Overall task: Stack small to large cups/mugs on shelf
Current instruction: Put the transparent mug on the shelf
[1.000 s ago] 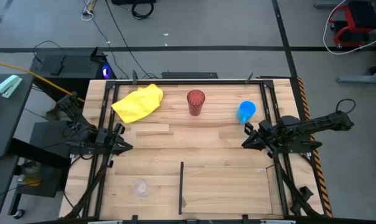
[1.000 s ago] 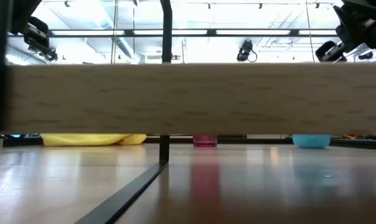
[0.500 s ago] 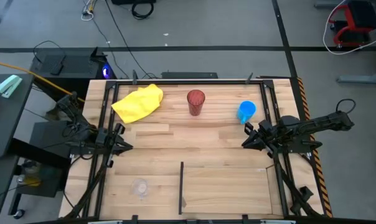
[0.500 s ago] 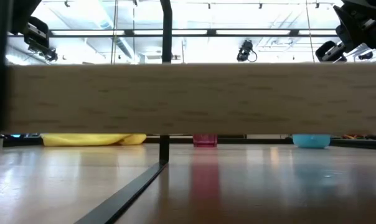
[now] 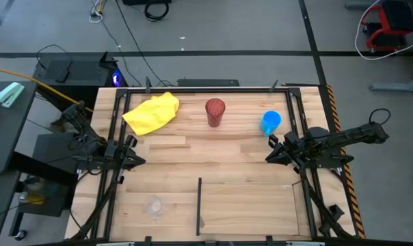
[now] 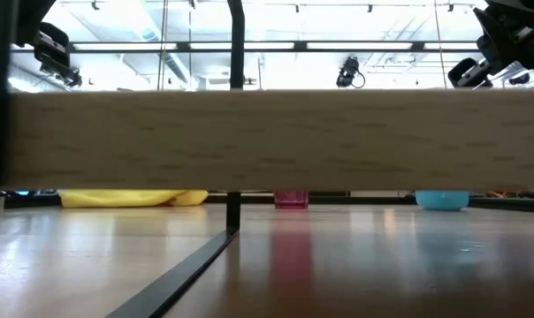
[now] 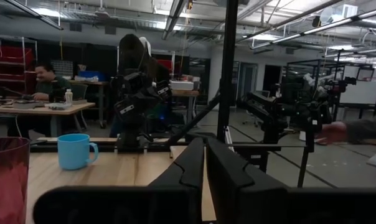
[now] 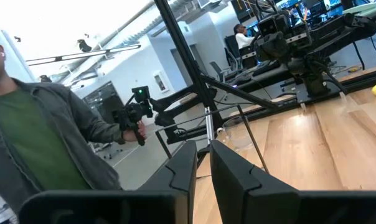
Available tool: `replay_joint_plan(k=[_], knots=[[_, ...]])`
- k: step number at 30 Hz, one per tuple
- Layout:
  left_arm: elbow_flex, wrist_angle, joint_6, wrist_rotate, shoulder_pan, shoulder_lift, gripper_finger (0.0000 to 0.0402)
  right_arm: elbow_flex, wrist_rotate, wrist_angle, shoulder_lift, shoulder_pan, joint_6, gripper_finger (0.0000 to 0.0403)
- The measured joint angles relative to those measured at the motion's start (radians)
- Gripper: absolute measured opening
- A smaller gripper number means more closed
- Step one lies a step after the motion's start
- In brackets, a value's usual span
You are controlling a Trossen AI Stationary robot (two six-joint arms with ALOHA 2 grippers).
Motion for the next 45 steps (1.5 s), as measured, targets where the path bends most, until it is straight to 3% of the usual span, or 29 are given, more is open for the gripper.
replay_joint_plan(k=[6, 8, 14, 18, 25, 29, 33, 37, 39, 42, 45], knots=[[0.000, 0.032, -0.026, 0.000, 0.000, 0.000, 0.0032, 0.000, 0.016, 0.006, 0.000, 0.000, -0.018, 0.0055], [0.000, 0.091, -0.058, 0.000, 0.000, 0.000, 0.0035, 0.000, 0.104, 0.056, 0.000, 0.000, -0.025, 0.0055], [0.000, 0.385, -0.063, -0.001, 0.000, 0.000, 0.0033, 0.004, 0.511, 0.378, 0.000, 0.000, 0.059, 0.0055], [0.000, 0.573, 0.037, -0.003, 0.000, 0.000, 0.0026, 0.048, 0.623, 0.441, 0.000, 0.000, 0.047, 0.0055], [0.000, 0.741, 0.197, -0.005, 0.000, -0.001, 0.0024, 0.190, 0.653, 0.430, 0.002, 0.000, -0.187, 0.0055], [0.000, 0.743, 0.197, -0.005, 0.000, 0.000, 0.0030, 0.288, 0.652, 0.395, 0.005, 0.000, -0.192, 0.0055], [0.010, 0.755, 0.198, -0.011, 0.000, -0.001, 0.0034, 0.388, 0.641, 0.253, 0.007, 0.000, -0.196, 0.0055], [0.129, 0.617, 0.226, -0.028, 0.000, 0.029, 0.0030, 0.486, 0.648, -0.019, 0.016, 0.000, -0.179, 0.0055], [0.230, 0.486, 0.249, -0.086, 0.000, 0.081, 0.0028, 0.529, 0.677, -0.162, 0.032, 0.000, -0.112, 0.0055], [0.426, 0.240, 0.237, -0.274, -0.001, 0.190, 0.0029, 0.580, 0.715, -0.323, 0.068, 0.000, 0.005, 0.0055], [0.643, -0.121, 0.078, -0.521, -0.006, 0.333, 0.0035, 0.630, 0.725, -0.456, 0.109, 0.000, 0.075, 0.0055]])
